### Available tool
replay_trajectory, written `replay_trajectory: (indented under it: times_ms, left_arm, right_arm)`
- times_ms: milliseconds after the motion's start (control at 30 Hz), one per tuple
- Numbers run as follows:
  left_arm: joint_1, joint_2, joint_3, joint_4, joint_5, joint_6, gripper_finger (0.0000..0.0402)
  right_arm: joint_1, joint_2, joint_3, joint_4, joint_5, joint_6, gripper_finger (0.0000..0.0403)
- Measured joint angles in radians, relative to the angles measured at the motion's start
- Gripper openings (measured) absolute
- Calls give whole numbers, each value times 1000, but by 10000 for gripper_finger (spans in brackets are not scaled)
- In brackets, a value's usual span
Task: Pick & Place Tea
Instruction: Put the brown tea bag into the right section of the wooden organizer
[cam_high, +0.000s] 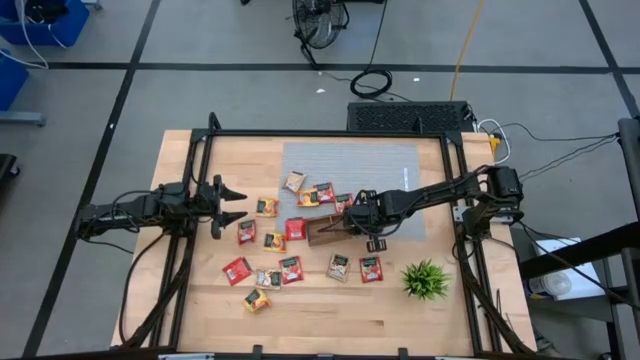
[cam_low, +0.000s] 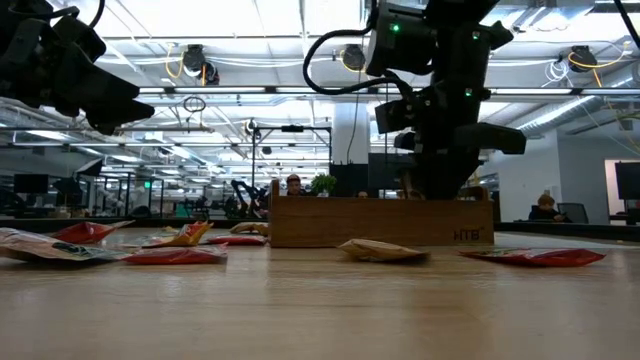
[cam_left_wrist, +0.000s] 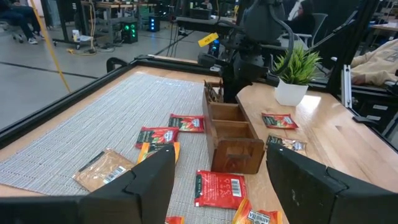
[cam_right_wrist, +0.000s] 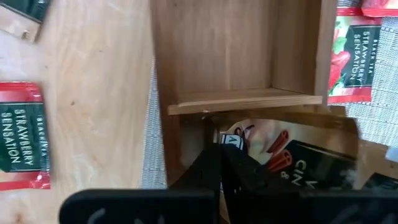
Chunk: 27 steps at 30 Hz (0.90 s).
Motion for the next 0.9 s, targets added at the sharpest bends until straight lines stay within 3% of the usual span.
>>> replay_trajectory:
  times_ms: [667, 900]
  left_arm:
    - [0, 0, 0, 0, 0, 0, 253]
    - [0, 0, 0, 0, 0, 0, 253]
  right_arm:
    - [4, -18, 98, -146, 6, -1, 0]
    - [5, -33, 218, -263, 84, 17, 0]
